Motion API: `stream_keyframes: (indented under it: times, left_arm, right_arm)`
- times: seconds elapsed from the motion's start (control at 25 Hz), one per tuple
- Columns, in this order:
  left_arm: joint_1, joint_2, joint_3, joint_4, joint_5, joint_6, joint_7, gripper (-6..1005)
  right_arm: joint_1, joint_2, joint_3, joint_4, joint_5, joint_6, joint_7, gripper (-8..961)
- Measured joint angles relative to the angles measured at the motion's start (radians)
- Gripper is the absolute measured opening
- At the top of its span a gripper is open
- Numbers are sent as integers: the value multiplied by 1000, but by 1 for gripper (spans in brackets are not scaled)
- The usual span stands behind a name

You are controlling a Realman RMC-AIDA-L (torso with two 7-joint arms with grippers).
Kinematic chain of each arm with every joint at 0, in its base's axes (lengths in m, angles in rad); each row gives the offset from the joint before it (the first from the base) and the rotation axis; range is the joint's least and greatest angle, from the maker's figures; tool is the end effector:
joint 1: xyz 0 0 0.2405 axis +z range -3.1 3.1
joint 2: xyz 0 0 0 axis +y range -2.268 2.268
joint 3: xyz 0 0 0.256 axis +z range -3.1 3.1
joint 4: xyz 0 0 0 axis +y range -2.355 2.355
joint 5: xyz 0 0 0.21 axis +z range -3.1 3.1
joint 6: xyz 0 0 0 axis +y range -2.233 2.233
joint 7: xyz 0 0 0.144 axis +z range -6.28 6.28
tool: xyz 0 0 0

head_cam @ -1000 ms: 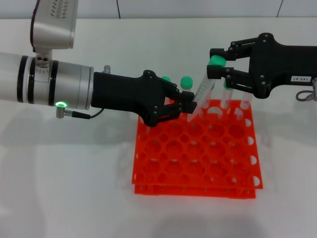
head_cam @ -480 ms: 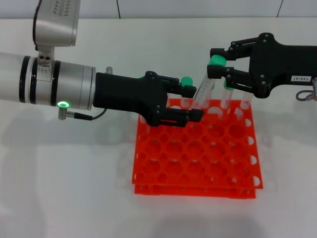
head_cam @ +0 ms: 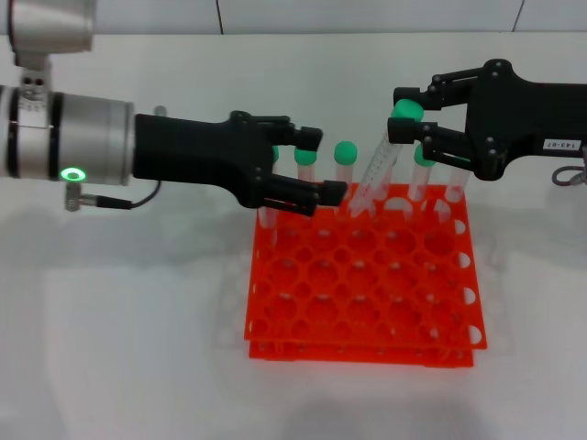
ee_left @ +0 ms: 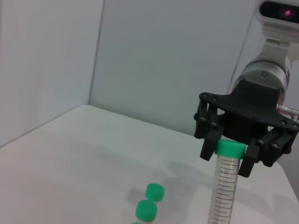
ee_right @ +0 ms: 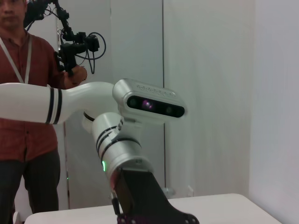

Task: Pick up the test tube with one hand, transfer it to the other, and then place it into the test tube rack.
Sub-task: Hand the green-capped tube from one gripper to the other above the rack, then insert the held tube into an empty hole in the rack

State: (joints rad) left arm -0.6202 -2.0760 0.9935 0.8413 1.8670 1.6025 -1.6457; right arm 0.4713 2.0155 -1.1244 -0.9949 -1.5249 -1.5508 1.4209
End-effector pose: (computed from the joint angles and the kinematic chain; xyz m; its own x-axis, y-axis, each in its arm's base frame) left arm -0.1790 0.3490 -0.0060 0.8483 0.3024 0.4347 0.3230 -0.9460 0.0277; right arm 0.1723 0.3419 0.0368 0.8096 0.0152 -0.5868 -0.1253 -0.9721 -0.1982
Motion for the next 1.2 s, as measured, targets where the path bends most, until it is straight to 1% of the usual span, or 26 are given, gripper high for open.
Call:
stream_keyframes:
  times: [0.08,0.12,0.24,0.48,0.52,0.56,0.6,0.68,0.76,0.88,1.04,1.2]
  left_arm:
    - [18,5,-5,32,0,12,-35,893]
    - [31,11,-10,53,0,30,-56,892]
    - [63,21,-35,100,-2,81,-89,891]
    - [157,28,-124,247,5,184,-170,888]
    - [173,31,-131,266,7,188,-186,887]
    - [208,44,-141,294,9,190,-214,887]
    - [208,44,-141,294,9,190,-214,887]
    - [232,58,-144,308,21,191,-234,888]
    - [250,69,-147,319,56,193,-254,887]
    - [263,76,-152,327,143,201,-270,882]
    - [267,77,-169,328,273,218,-270,881]
    - [274,71,-198,321,346,221,-251,881]
  right_arm:
    - [-1,0,1,0,0,0,0,277]
    - [-2,0,1,0,0,0,0,277]
    - [-3,0,-1,-1,0,0,1,277]
    - [-9,1,-4,-1,-1,0,2,276]
    - [-10,2,-4,-1,-1,0,2,276]
    - [-10,2,-4,-1,-1,0,2,275]
    - [-11,3,-5,0,-1,0,2,275]
    - [-12,5,-5,5,-1,0,2,275]
    - [-13,6,-5,9,-1,0,2,273]
    - [-13,7,-12,12,2,0,4,271]
    - [-15,8,-40,12,28,9,6,269]
    - [-15,8,-79,8,52,34,7,267]
